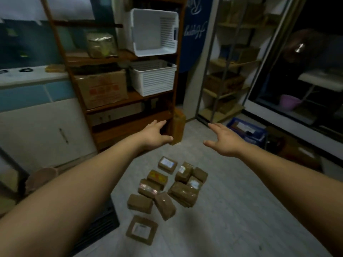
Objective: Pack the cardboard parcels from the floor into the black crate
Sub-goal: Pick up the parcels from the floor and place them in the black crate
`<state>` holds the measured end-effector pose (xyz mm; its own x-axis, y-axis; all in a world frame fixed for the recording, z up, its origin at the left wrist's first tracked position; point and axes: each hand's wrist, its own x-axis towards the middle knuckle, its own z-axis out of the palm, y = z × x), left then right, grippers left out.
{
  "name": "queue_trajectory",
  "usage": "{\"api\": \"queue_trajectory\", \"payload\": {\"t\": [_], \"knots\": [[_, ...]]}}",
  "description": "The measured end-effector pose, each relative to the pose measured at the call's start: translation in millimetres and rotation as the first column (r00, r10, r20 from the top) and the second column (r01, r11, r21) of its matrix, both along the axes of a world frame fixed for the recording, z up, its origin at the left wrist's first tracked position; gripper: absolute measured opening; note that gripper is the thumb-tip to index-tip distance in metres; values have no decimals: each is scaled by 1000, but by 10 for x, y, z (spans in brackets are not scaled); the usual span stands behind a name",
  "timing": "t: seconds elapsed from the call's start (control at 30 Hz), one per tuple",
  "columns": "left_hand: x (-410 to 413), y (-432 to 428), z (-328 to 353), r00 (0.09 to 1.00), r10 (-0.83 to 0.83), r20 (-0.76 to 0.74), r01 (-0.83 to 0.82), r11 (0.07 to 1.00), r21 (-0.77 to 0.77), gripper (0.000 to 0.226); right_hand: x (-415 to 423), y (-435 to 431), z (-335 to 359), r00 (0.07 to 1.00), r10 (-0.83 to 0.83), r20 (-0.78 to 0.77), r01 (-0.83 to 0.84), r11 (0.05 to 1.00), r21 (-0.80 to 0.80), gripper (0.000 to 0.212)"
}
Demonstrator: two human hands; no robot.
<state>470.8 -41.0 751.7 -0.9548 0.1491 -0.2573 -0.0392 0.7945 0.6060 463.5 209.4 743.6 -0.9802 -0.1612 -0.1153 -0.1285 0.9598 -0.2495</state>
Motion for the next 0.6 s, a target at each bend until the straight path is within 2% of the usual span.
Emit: {"api": "queue_trajectory", "payload": {"t": [0.13, 0.27, 0.47, 0.6], "knots": [[-267, 764, -182, 999, 6, 38, -7, 999, 35, 77, -238, 863, -142, 996, -58, 62, 57, 998, 9, 79], [-529, 1076, -488, 994, 17, 111, -21, 999, 34, 77, -649, 1296, -309, 990, -84, 109, 84, 996, 5, 78], [-1169, 1121, -1066, 967, 146, 210, -164, 984, 67, 73, -1550, 1273, -705, 979, -31, 200, 44, 997, -61, 78], [-1807, 1121, -1497, 925, 249, 286, -298, 944, 144, 73, -2255, 1002, -1090, 968, 5, 250, 15, 997, -78, 78]]}}
